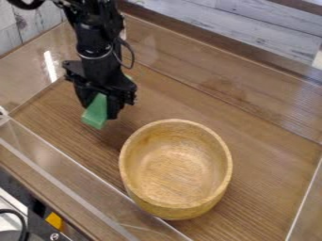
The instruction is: Remove the green block from inside the brown bowl and put it on the table
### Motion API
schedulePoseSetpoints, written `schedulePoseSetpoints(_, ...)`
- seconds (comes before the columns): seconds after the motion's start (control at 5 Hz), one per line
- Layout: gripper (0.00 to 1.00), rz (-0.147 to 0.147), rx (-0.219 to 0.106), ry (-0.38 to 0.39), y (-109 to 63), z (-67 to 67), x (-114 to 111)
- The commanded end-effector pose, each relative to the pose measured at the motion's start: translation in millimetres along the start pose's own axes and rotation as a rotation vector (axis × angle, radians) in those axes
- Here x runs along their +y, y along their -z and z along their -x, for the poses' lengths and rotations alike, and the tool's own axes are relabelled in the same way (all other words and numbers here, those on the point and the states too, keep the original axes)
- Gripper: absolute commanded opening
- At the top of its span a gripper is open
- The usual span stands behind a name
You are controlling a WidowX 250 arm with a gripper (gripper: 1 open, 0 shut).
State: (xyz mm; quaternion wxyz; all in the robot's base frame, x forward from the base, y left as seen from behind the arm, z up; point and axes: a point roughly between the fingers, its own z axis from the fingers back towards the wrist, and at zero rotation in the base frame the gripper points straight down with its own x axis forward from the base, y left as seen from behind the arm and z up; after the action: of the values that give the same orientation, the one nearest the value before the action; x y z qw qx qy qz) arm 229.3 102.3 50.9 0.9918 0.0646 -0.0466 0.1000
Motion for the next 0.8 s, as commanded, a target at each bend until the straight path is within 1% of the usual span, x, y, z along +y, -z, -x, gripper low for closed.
schedulePoseSetpoints(0.0,0.00,-0.016,-0.024,-0.014,-2.2,-3.4,4.9)
schedulePoseSetpoints(0.4,0.00,-0.029,-0.015,-0.013,1.8,-0.5,4.9)
schedulePoseSetpoints(0.6,1.00,-0.035,-0.010,-0.013,3.4,1.0,4.5)
